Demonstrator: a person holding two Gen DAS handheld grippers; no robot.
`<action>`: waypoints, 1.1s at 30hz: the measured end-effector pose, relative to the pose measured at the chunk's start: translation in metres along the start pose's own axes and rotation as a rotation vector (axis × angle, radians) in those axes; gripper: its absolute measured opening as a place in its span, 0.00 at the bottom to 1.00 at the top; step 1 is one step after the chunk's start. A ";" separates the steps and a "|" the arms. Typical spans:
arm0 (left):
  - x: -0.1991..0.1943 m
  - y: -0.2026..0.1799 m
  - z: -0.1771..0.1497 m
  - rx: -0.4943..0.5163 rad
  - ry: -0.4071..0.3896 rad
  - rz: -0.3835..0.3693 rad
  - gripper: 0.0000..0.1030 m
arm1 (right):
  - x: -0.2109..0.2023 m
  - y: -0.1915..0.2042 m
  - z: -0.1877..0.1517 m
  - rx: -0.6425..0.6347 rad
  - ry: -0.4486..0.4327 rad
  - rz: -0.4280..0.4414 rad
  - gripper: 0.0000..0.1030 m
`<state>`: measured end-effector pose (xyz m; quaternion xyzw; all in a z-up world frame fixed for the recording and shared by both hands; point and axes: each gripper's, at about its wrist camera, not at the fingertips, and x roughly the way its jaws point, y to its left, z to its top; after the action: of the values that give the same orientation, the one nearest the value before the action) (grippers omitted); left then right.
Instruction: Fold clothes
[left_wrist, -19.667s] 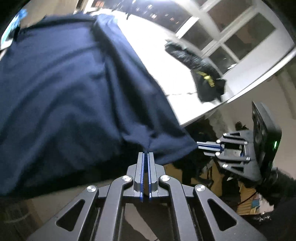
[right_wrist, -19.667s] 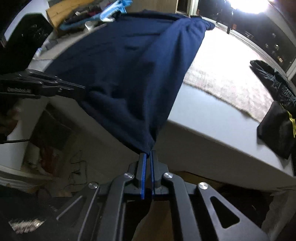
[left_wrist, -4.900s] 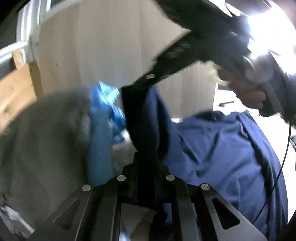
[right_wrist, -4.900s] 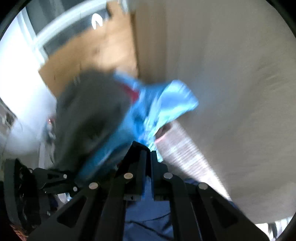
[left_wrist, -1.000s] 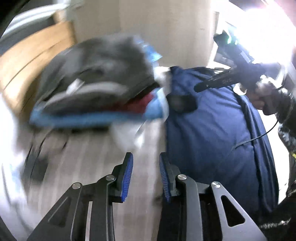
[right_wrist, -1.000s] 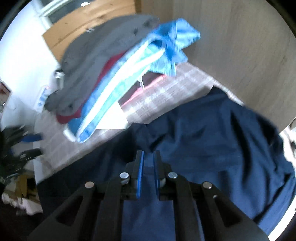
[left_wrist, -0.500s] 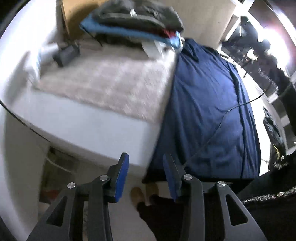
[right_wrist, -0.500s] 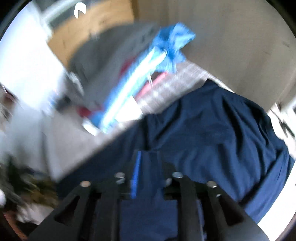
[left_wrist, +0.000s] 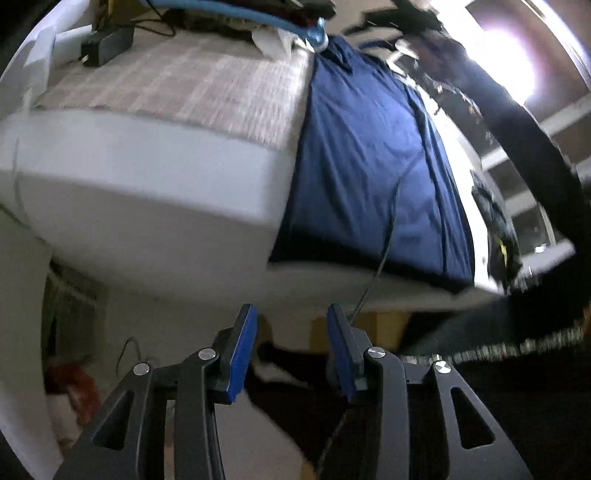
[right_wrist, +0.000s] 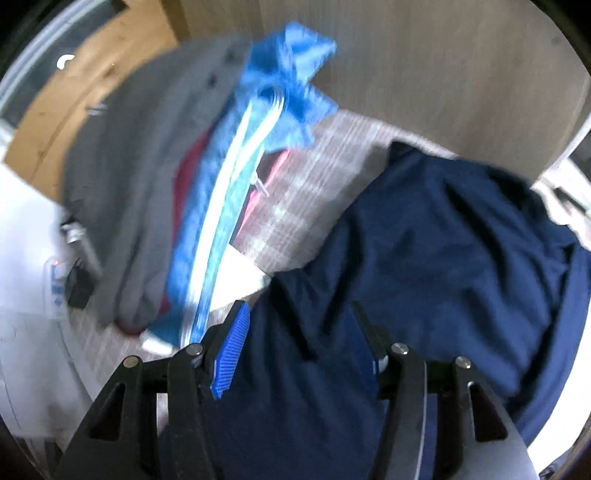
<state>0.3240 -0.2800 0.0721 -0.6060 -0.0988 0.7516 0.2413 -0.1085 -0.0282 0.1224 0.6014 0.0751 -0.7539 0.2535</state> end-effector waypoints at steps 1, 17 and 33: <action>0.001 -0.001 -0.003 0.010 0.011 0.010 0.36 | 0.008 0.002 0.002 0.003 0.008 -0.022 0.51; 0.053 0.003 0.044 0.061 -0.062 -0.056 0.37 | 0.065 0.016 0.017 0.026 0.126 -0.164 0.52; 0.063 -0.001 0.043 0.137 -0.060 -0.059 0.04 | 0.067 0.016 0.038 0.082 0.150 -0.174 0.51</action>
<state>0.2740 -0.2426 0.0287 -0.5623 -0.0721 0.7669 0.3009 -0.1437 -0.0770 0.0725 0.6573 0.1149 -0.7284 0.1558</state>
